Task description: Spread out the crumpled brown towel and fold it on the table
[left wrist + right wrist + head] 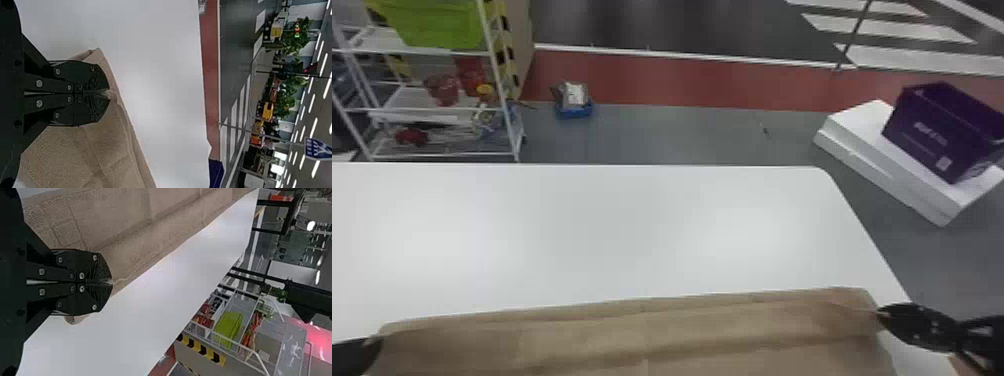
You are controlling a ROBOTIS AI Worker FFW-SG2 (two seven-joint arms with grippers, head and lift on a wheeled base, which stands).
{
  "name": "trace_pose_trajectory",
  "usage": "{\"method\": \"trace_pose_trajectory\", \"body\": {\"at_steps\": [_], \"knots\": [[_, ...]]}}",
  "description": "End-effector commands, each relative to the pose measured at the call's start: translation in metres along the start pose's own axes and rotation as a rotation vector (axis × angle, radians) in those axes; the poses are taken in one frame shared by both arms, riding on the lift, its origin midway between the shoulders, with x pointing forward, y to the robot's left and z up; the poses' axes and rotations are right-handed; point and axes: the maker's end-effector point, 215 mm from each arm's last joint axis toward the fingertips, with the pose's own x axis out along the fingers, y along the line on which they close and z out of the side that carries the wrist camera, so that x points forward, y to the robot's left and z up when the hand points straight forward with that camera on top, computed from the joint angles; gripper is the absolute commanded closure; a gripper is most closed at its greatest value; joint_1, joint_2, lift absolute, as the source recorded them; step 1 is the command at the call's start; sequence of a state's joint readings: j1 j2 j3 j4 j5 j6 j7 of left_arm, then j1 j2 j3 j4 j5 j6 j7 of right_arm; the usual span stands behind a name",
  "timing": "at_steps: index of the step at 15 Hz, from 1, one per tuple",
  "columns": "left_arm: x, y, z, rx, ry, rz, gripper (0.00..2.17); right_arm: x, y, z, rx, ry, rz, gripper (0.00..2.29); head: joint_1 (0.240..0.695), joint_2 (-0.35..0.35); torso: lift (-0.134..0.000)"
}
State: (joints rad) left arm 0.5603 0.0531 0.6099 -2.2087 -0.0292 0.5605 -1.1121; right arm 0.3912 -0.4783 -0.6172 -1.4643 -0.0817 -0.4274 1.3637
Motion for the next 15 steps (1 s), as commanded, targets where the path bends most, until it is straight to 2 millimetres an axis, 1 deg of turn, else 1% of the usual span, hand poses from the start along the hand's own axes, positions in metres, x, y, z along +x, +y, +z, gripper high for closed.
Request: {"method": "trace_pose_trajectory", "body": {"at_steps": [1,2,6,9,12,15], "knots": [[-0.007,0.003,-0.002,0.008,-0.009,0.008,1.69,-0.006,0.005,-0.008,-0.029,0.013,0.011,1.8,0.695,-0.165,-0.124],[-0.01,0.005,-0.005,0.003,-0.012,0.012,1.69,-0.01,0.007,-0.012,-0.048,0.018,0.011,1.8,0.695,-0.17,-0.124],[-0.024,0.025,-0.018,-0.016,-0.032,0.047,1.69,-0.025,0.01,-0.025,-0.088,0.038,0.009,1.8,0.695,-0.168,-0.124],[-0.026,0.023,-0.022,-0.011,-0.033,0.045,1.69,-0.026,0.012,-0.027,-0.087,0.042,0.012,1.8,0.695,-0.163,-0.124],[-0.025,0.018,-0.03,-0.007,-0.027,0.045,1.69,-0.017,0.026,-0.031,-0.089,0.049,0.05,1.8,0.695,-0.164,-0.124],[-0.026,0.014,-0.035,0.006,-0.016,0.045,1.69,-0.014,0.033,-0.035,-0.088,0.052,0.065,1.8,0.695,-0.156,-0.124]]}}
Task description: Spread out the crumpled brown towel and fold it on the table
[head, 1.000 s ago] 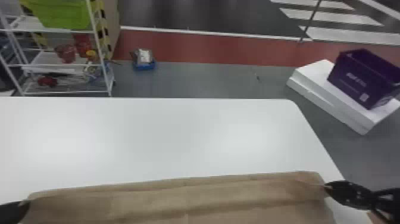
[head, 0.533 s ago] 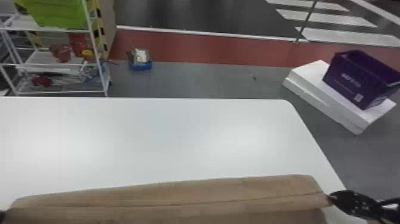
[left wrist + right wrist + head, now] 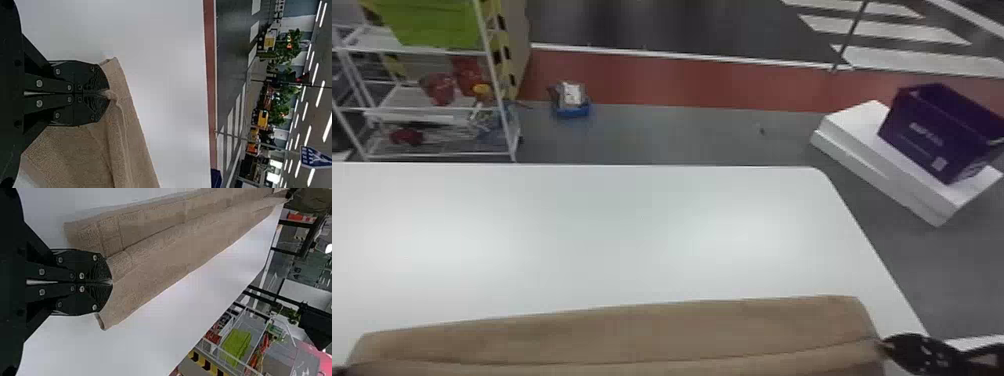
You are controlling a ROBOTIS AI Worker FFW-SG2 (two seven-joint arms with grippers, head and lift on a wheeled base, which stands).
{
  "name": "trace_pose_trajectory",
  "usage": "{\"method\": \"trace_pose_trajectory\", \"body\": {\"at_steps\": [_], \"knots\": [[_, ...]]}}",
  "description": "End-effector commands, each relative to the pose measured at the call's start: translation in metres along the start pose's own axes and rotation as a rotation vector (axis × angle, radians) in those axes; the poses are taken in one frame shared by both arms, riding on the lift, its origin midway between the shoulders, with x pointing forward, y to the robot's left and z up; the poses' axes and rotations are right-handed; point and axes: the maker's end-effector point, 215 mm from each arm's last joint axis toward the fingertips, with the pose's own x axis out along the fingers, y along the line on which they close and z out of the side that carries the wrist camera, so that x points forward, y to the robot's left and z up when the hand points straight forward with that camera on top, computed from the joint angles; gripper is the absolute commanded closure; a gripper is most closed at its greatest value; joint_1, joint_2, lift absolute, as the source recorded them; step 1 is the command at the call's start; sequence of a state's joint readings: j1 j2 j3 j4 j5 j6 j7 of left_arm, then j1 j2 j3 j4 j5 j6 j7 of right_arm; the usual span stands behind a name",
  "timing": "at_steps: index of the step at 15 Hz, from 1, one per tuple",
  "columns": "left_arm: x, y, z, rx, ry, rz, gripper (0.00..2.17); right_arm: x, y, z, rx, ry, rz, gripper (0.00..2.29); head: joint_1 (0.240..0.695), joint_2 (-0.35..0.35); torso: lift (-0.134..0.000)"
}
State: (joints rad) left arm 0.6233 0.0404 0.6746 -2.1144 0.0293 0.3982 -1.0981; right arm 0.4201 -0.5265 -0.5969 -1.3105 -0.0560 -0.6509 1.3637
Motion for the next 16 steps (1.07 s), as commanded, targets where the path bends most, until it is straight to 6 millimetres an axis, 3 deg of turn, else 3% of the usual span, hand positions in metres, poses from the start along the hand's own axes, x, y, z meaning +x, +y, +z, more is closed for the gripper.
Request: {"method": "trace_pose_trajectory", "body": {"at_steps": [1,7,12,16], "knots": [[-0.004,-0.004,-0.001,0.012,-0.001,0.001,1.69,0.001,0.004,-0.002,-0.003,0.004,0.012,1.8,0.695,-0.155,-0.124],[-0.021,-0.009,-0.004,0.017,-0.002,0.002,1.69,-0.006,0.003,-0.004,-0.006,0.009,0.003,1.8,0.695,-0.169,-0.124],[-0.018,-0.001,-0.025,0.021,0.012,0.034,1.67,-0.008,0.007,-0.014,0.014,0.029,0.01,1.8,0.695,-0.167,-0.124],[-0.015,-0.002,-0.022,0.033,-0.009,0.034,1.51,-0.01,0.007,-0.019,0.038,0.036,0.006,1.66,0.695,-0.171,-0.124]]}}
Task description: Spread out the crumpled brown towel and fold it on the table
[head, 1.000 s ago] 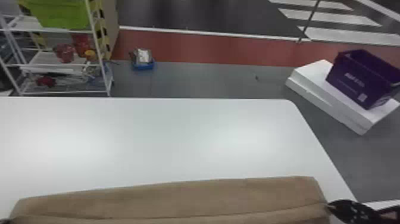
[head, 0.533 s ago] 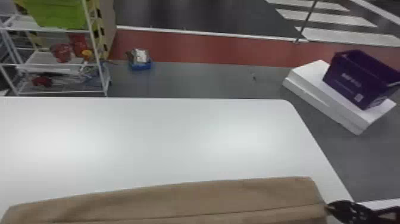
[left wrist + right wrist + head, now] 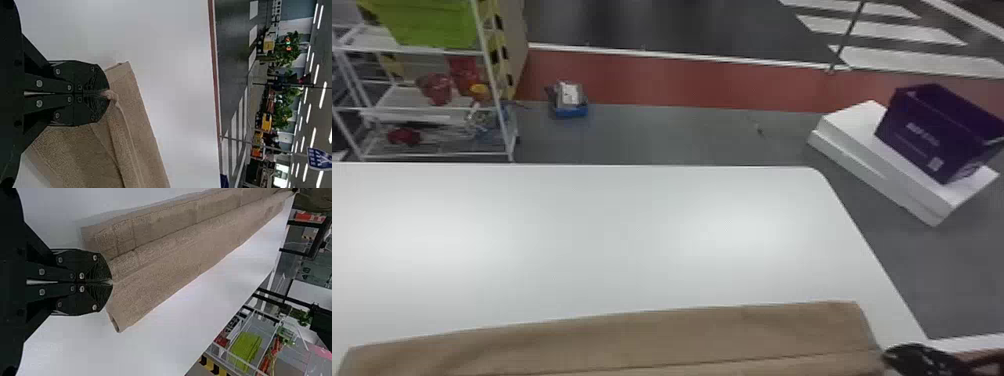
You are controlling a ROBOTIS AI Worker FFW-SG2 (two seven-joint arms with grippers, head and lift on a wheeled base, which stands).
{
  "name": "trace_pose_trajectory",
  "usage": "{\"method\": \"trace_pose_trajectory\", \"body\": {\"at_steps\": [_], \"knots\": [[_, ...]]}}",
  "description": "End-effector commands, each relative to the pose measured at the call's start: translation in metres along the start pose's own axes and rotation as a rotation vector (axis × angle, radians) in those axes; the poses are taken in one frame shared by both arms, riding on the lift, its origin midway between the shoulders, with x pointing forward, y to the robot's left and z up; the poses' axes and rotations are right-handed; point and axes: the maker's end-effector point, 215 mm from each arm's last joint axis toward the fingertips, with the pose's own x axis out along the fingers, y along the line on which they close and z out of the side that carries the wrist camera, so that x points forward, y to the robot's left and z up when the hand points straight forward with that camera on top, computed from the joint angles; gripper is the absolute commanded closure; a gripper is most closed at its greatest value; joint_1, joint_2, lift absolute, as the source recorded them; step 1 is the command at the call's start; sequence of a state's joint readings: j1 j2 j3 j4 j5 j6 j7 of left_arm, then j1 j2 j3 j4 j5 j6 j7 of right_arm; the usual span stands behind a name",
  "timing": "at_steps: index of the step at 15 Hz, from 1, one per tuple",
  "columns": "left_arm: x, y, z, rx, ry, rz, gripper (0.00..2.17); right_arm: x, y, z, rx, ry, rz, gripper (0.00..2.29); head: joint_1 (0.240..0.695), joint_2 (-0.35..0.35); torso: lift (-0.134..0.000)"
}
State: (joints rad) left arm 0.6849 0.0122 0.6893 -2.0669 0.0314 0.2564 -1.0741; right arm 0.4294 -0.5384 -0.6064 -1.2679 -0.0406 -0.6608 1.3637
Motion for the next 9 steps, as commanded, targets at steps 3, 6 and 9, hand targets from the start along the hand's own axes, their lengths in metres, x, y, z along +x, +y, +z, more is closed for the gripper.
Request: {"method": "trace_pose_trajectory", "body": {"at_steps": [3,6,9], "knots": [[-0.012,0.009,0.014,-0.011,-0.049,0.023,0.64,-0.014,-0.014,-0.001,0.062,-0.009,-0.049,1.49,0.695,-0.181,-0.124],[-0.029,0.019,0.027,-0.023,-0.103,0.04,0.63,-0.029,-0.011,-0.001,0.073,-0.007,-0.068,1.41,0.695,-0.184,-0.124],[-0.035,0.027,0.026,-0.028,-0.111,0.062,0.63,-0.041,-0.012,0.008,0.086,-0.037,-0.103,0.75,0.695,-0.176,-0.124]]}}
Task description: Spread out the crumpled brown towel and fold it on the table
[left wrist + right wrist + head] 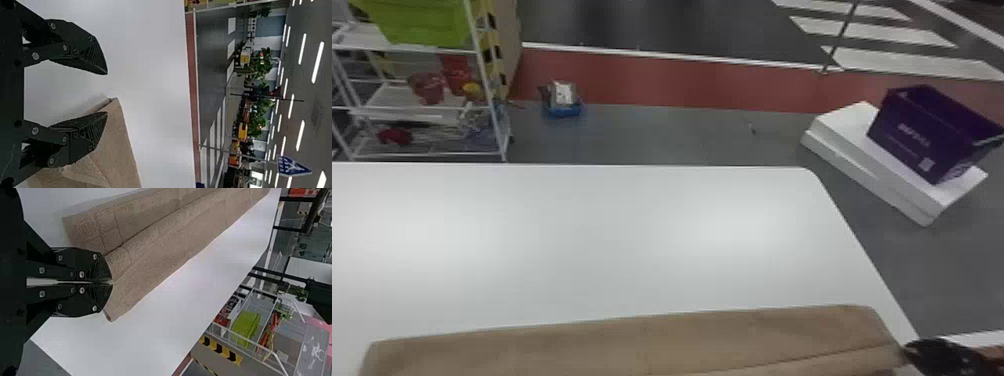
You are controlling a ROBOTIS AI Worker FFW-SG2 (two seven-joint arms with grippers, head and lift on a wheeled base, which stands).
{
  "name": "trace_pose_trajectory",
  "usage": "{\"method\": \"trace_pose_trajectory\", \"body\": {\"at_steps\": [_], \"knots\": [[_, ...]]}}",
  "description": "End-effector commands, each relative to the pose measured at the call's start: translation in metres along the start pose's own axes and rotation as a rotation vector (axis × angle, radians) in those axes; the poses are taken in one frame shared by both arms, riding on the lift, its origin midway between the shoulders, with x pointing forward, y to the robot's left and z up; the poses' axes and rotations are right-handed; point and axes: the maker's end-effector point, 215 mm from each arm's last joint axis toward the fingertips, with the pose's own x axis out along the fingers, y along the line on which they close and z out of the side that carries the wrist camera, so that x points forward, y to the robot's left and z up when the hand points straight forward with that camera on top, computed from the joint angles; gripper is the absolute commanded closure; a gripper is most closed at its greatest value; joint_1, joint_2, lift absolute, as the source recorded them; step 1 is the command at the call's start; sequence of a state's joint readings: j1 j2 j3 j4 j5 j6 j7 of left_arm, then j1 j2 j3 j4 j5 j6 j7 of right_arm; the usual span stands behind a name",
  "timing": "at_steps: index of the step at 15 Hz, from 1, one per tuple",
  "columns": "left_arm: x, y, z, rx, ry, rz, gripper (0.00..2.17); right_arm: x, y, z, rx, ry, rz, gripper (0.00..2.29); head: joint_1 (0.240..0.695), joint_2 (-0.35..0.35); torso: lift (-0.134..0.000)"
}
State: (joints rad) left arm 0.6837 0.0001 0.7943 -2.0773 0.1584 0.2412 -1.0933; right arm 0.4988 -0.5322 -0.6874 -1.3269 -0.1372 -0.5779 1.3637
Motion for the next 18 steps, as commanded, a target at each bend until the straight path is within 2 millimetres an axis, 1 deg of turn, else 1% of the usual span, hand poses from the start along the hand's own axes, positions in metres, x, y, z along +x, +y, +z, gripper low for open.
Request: {"method": "trace_pose_trajectory", "body": {"at_steps": [1,2,3,4,5,6,7,8,9,10,12,13,14,15,16,18], "knots": [[-0.001,0.004,0.002,-0.005,-0.016,0.013,0.63,-0.008,-0.003,0.006,0.027,-0.021,-0.026,0.37,0.695,-0.172,-0.124],[0.0,0.002,0.009,0.006,-0.037,0.008,0.63,-0.012,-0.008,0.005,0.064,-0.021,-0.041,0.18,0.695,-0.169,-0.124],[0.001,0.0,0.018,0.016,-0.06,0.003,0.63,-0.015,-0.013,0.005,0.087,-0.015,-0.052,0.13,0.695,-0.168,-0.124],[0.001,-0.002,0.026,0.022,-0.08,0.0,0.63,-0.024,-0.023,0.009,0.091,-0.022,-0.079,0.11,0.695,-0.172,-0.124],[0.004,-0.005,0.032,0.029,-0.088,-0.008,0.63,-0.038,-0.036,0.015,0.122,-0.053,-0.126,0.11,0.695,-0.18,-0.124],[0.006,-0.008,0.035,0.026,-0.098,-0.013,0.63,-0.055,-0.055,0.022,0.193,-0.095,-0.179,0.11,0.695,-0.206,-0.124],[0.009,-0.012,0.041,0.031,-0.11,-0.021,0.63,-0.062,-0.062,0.032,0.187,-0.099,-0.194,0.11,0.695,-0.229,-0.124],[0.014,-0.017,0.045,0.025,-0.113,-0.035,0.63,-0.066,-0.066,0.033,0.204,-0.106,-0.204,0.11,0.695,-0.256,-0.124],[0.018,-0.023,0.047,0.019,-0.114,-0.046,0.62,-0.066,-0.072,0.038,0.247,-0.128,-0.208,0.12,0.695,-0.275,-0.124],[0.027,-0.029,0.044,-0.004,-0.104,-0.063,0.6,-0.056,-0.07,0.042,0.344,-0.142,-0.183,0.11,0.695,-0.306,-0.124],[0.04,-0.04,0.045,-0.005,-0.103,-0.084,0.22,-0.026,-0.051,0.066,0.373,-0.205,-0.163,0.11,0.695,-0.319,-0.124],[0.045,-0.04,0.044,-0.021,-0.096,-0.086,0.19,-0.01,-0.044,0.077,0.389,-0.227,-0.15,0.11,0.695,-0.312,-0.124],[0.05,-0.038,0.04,-0.045,-0.079,-0.086,0.19,0.001,-0.039,0.081,0.408,-0.242,-0.133,0.11,0.695,-0.294,-0.124],[0.054,-0.034,0.034,-0.073,-0.066,-0.082,0.19,0.012,-0.036,0.08,0.446,-0.242,-0.115,0.11,0.695,-0.268,-0.124],[0.059,-0.029,0.027,-0.091,-0.051,-0.073,0.2,0.018,-0.032,0.074,0.467,-0.229,-0.11,0.11,0.695,-0.22,-0.124],[0.059,-0.019,0.018,-0.124,-0.02,-0.04,0.2,0.018,-0.028,0.07,0.475,-0.221,-0.117,0.12,0.695,-0.181,-0.124]]}}
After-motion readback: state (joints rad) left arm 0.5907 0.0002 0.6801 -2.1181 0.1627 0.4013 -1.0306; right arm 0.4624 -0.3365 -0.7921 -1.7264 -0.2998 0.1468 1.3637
